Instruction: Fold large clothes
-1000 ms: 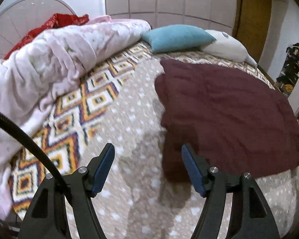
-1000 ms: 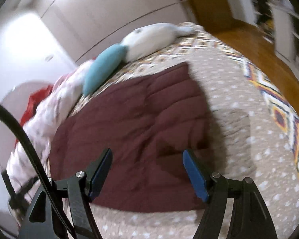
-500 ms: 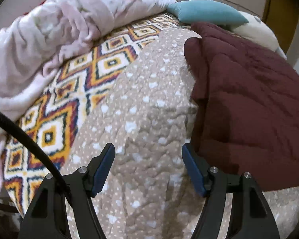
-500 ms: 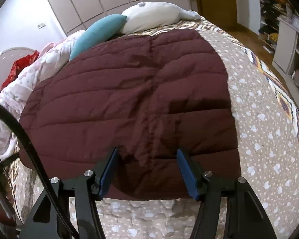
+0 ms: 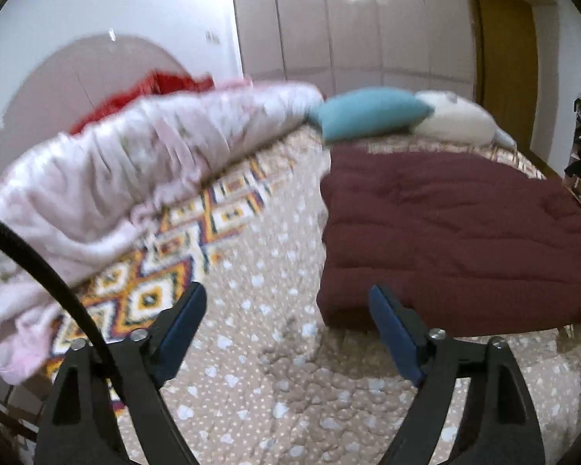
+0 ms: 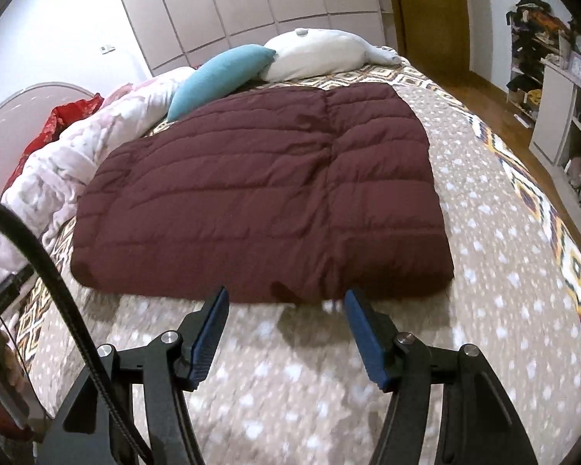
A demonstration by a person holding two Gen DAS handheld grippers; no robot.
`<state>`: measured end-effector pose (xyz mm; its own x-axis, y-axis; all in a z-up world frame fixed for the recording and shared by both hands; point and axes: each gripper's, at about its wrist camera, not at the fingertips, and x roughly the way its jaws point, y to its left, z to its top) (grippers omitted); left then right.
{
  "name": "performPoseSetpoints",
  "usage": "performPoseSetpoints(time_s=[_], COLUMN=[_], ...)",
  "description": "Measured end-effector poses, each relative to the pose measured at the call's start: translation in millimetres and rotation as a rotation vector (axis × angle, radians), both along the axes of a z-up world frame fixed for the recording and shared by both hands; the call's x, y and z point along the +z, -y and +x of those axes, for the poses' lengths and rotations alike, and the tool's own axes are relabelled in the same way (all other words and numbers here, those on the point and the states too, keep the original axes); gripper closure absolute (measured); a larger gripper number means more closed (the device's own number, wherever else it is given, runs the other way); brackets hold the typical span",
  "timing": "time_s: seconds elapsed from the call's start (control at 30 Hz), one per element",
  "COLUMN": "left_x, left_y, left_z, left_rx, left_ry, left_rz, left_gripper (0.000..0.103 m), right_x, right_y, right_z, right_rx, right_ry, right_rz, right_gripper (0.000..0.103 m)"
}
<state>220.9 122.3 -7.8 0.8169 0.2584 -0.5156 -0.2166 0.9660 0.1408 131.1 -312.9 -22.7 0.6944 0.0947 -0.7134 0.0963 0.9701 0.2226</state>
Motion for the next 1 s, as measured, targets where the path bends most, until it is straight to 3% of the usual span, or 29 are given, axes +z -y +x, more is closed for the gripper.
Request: performPoseSetpoints(time_s=[0.13, 0.3, 0.43, 0.53, 0.7, 1.0], left_x=[18, 37, 55, 67, 74, 56], left_y=[18, 35, 46, 50, 49, 73], left_z=[-40, -92, -122, -146, -174, -199], left_rx=[0.036, 0.031, -0.003, -0.026, -0.076, -0.142], left_ry=[0.152, 0.307, 0.369, 0.407, 0.357, 0.213], left_rz=[0.057, 0.043, 0.062, 0.031, -0.082, -0.061], left_gripper=[0.004, 0.0, 0.0, 0.0, 0.0, 0.0], right_x=[0, 3, 9, 13, 18, 15], right_y=[-13, -29, -40, -49, -69, -97], right_z=[-27, -59, -84, -103, -137, -176], right_rx=[-0.024, -0.038, -0.054, -0.067, -0.074, -0.086], right_ry=[0.009, 0.013, 0.028, 0.047, 0.078, 0.079], right_rz=[-0.03, -0.038, -0.048, -0.05, -0.08, -0.218], right_gripper=[0.035, 0.035, 0.033, 0.032, 0.031, 0.027])
